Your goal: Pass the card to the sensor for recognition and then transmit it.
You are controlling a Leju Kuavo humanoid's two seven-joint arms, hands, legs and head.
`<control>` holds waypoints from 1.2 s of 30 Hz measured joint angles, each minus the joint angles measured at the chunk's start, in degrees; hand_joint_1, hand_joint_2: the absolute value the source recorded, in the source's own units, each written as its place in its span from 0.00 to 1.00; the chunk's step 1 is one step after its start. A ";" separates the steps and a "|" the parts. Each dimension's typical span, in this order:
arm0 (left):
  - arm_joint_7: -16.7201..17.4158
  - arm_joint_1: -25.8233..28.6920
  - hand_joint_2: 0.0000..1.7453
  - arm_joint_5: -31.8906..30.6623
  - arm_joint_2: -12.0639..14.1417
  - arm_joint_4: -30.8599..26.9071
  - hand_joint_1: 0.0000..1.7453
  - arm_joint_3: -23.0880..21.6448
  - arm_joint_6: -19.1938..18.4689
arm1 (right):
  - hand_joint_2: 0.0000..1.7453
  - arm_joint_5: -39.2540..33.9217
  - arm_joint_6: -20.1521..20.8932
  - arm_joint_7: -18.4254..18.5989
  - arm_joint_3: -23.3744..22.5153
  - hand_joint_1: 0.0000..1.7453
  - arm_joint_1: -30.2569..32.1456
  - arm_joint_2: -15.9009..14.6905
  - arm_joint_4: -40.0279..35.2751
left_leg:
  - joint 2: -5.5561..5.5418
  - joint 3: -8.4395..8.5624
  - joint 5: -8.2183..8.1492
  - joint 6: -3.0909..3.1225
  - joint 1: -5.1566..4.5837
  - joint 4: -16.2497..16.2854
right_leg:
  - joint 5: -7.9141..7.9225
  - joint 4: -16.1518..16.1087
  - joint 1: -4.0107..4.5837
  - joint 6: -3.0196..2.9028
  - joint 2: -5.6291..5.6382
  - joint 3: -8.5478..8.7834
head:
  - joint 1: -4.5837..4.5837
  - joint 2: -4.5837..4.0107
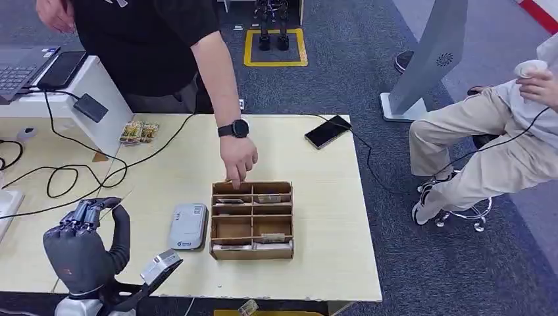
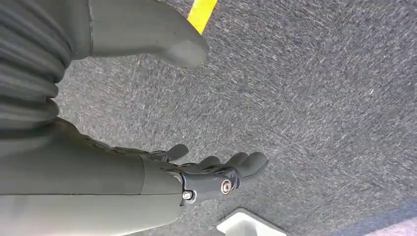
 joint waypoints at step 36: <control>1.90 -10.18 1.00 -10.73 0.92 18.16 1.00 3.04 0.00 | 1.00 2.34 0.00 -3.06 0.00 0.00 -0.80 -2.45 5.53 | 0.14 -0.01 0.00 0.00 0.00 0.00 | 0.02 0.00 0.00 -0.01 0.16 -0.05 | 0.00 0.00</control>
